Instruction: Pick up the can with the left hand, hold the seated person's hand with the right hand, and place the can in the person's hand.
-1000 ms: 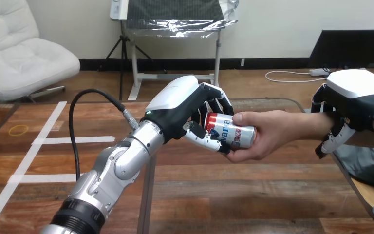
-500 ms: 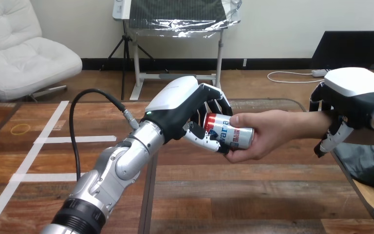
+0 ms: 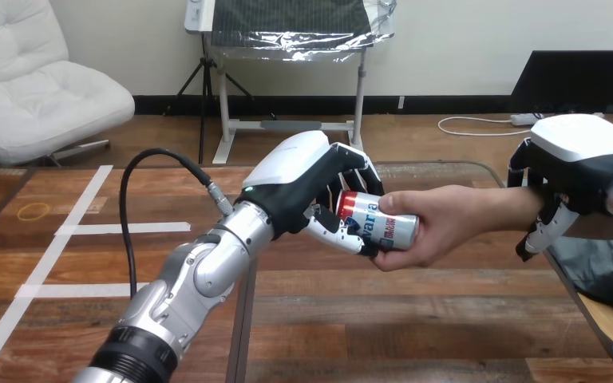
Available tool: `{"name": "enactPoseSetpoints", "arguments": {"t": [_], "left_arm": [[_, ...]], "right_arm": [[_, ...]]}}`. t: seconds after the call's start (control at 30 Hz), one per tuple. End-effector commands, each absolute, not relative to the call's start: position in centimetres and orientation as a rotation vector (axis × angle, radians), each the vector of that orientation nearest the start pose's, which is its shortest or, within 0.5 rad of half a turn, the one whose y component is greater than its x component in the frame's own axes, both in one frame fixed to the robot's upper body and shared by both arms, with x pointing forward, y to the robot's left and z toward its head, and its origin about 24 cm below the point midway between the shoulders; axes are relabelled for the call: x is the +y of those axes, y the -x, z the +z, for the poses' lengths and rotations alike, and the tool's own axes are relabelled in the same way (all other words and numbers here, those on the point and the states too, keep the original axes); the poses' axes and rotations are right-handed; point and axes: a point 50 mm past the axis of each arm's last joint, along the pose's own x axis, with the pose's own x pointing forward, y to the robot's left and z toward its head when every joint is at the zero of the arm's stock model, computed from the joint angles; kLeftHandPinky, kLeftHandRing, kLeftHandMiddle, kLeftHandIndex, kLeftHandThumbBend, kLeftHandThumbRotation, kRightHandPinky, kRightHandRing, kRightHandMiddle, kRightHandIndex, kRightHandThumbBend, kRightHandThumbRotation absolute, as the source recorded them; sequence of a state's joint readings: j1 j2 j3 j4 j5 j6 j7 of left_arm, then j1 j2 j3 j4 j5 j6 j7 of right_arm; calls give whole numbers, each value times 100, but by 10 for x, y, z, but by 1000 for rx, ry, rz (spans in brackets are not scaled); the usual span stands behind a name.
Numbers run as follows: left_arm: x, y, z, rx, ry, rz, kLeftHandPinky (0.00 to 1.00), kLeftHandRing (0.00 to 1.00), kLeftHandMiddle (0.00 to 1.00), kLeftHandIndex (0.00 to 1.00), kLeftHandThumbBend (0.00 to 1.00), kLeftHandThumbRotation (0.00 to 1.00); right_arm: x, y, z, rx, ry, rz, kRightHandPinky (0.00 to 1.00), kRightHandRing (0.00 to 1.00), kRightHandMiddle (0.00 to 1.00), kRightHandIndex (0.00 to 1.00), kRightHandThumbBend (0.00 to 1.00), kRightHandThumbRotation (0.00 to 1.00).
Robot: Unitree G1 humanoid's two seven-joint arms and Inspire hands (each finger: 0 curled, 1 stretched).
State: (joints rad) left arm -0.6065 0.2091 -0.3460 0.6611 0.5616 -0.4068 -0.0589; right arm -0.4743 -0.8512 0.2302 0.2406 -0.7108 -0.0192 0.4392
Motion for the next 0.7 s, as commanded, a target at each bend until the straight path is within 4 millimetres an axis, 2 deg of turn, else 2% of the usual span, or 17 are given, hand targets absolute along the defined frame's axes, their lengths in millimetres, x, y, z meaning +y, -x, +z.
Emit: {"name": "enactPoseSetpoints", "arguments": {"t": [0.0,0.2,0.23,0.4,0.5,0.57,0.67], "left_arm": [[20,-331,104,-508,-860,-703,35,40,47,49,57,0],[21,-332,103,-486,-866,-708,36,41,48,49,56,0],[21,-332,103,-486,-869,-709,36,42,48,49,57,0],[24,-334,102,-478,-927,-732,39,45,51,51,58,0],[26,-335,102,-466,-975,-760,43,50,55,56,61,2],[28,-336,102,-457,-1002,-776,48,57,61,63,64,6],[32,-338,103,-440,-1057,-796,53,63,67,70,66,11]], "right_arm": [[-242,-340,196,-47,1606,193,29,36,42,48,81,0],[-243,-339,195,-32,1655,199,25,31,39,49,83,0],[-244,-339,195,-29,1665,202,30,38,46,52,83,0],[-246,-337,194,-15,1717,221,39,50,56,58,83,0],[-247,-336,192,11,1746,227,46,57,63,63,84,0],[-248,-336,192,28,1752,232,53,64,70,69,83,1],[-249,-334,191,46,1747,240,59,70,74,73,83,2]]}}
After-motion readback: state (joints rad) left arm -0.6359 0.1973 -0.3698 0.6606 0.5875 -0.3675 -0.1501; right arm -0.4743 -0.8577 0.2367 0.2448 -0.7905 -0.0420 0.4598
